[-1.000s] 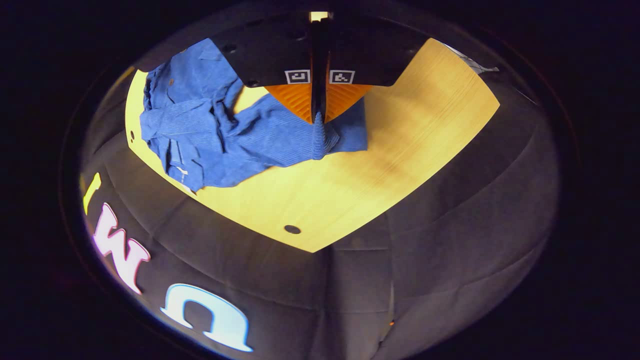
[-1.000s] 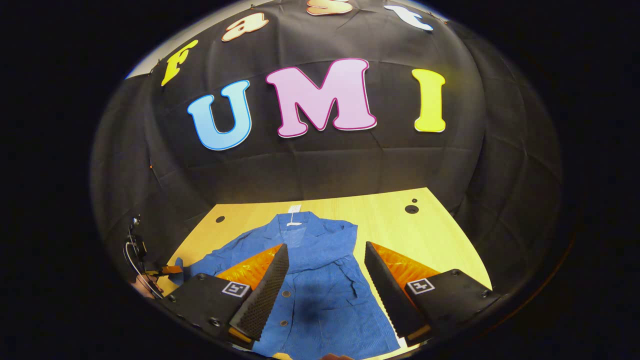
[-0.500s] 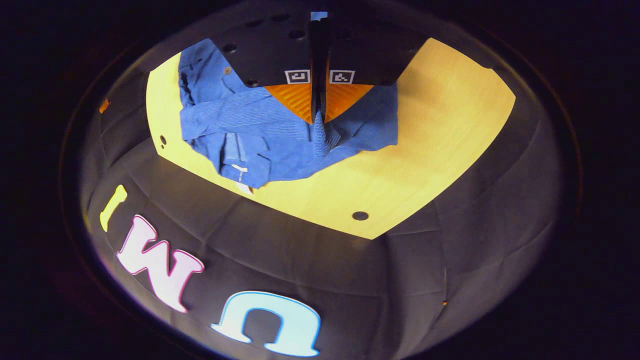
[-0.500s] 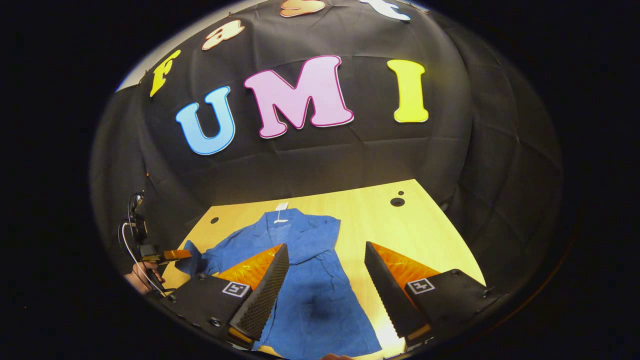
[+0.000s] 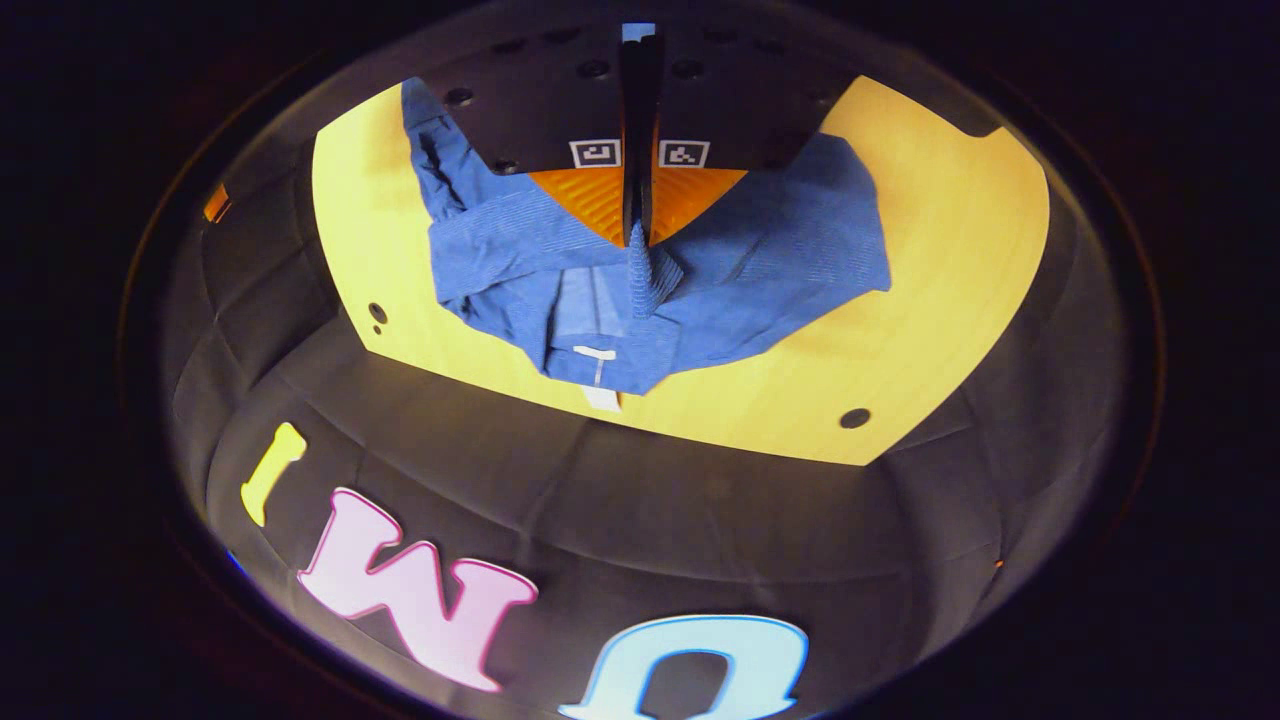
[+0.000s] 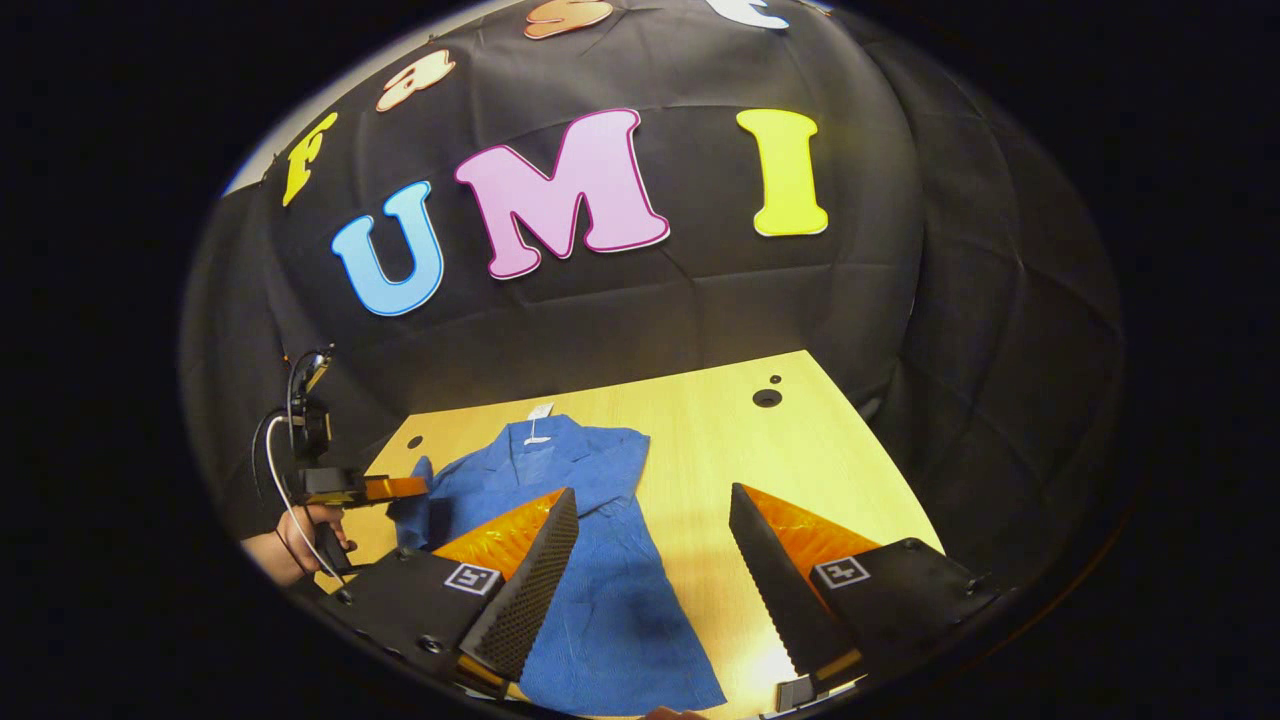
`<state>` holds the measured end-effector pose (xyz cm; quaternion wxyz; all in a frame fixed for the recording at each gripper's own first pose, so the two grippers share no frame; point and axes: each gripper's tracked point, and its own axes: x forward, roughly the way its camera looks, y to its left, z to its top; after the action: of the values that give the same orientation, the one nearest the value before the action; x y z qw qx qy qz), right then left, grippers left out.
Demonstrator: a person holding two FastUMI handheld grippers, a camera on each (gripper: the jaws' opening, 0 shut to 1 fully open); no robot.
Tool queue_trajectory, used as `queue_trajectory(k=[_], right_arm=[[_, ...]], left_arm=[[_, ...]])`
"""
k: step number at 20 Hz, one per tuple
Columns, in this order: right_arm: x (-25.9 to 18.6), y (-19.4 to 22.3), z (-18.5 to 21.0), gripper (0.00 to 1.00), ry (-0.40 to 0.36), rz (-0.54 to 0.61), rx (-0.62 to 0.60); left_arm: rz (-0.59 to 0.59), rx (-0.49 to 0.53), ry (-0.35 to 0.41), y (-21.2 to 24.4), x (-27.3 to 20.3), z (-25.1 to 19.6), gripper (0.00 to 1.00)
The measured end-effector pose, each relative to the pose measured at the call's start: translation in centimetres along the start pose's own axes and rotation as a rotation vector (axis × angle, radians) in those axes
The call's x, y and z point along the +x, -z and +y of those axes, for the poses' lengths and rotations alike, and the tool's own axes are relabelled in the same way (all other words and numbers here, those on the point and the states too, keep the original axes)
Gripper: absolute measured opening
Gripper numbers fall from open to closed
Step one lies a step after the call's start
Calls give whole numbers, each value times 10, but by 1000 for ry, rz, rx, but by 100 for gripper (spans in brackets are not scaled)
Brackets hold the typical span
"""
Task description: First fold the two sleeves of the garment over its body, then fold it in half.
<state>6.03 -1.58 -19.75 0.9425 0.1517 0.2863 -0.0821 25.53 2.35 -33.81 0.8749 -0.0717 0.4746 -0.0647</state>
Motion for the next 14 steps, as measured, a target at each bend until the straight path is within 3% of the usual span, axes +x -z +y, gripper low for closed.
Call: queue_trajectory(k=[9,14], right_arm=[[-4,6,-34,98,63,28,26],[-2,13,-47,98,94,40,55]], left_arm=[[60,82,111,-7,47,-90,0],[94,145,127,-1,66,-116,0]])
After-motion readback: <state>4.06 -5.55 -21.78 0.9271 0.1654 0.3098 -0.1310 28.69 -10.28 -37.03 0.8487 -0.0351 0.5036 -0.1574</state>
